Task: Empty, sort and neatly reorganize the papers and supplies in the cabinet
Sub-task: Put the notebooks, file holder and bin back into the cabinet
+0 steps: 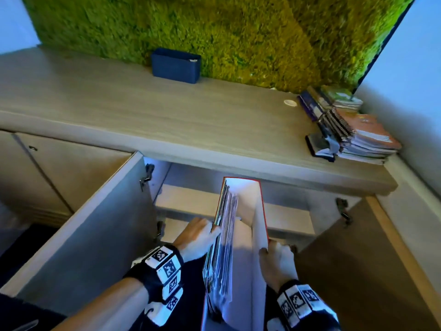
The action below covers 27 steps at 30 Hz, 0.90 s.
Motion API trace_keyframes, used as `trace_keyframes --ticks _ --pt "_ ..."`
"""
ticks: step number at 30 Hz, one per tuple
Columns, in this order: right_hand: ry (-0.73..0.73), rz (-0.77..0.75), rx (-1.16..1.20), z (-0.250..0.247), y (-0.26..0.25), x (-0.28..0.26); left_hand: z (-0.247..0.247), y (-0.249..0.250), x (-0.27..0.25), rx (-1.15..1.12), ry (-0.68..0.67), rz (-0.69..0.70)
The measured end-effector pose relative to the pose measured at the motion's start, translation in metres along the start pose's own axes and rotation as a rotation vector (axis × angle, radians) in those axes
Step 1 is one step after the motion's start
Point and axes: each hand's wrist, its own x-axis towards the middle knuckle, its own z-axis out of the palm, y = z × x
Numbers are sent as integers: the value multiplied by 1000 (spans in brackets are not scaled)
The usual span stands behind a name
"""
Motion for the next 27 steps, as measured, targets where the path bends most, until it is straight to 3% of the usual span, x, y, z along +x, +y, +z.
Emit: trace_keyframes --ticks 3,5,6,9,16,21,27 --pt "26 -52 -126 38 0 30 19 -20 10 -105 22 -237" --pt "95 -118 -123 65 2 54 44 -36 18 65 170 -52" --pt "133 -155 -104 73 1 63 49 -45 26 32 254 10" --pt "234 -241 -54 96 0 99 59 -71 50 -95 454 -50" --pt "322 -342 -19 122 -12 174 70 -106 99 -167 703 -44" --pt "350 -386 -53 122 -34 194 68 -128 119 -401 743 -169" --pt "313 -362 -73 115 -67 206 69 -132 109 -554 737 -126"
